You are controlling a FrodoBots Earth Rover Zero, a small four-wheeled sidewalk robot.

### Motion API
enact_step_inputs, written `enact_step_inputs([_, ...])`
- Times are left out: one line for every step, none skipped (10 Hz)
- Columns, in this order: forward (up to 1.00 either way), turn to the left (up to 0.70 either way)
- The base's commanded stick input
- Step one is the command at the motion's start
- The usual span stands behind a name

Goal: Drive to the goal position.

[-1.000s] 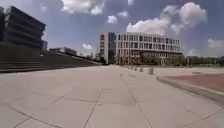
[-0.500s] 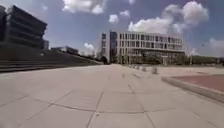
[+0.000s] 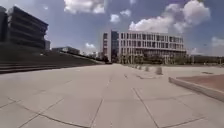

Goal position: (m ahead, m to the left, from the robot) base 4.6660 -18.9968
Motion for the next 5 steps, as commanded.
enact_step_inputs([0.7,0.0])
enact_step_inputs([0.7,0.0])
enact_step_inputs([0.7,-0.01])
enact_step_inputs([0.7,-0.06])
enact_step_inputs([0.7,-0.34])
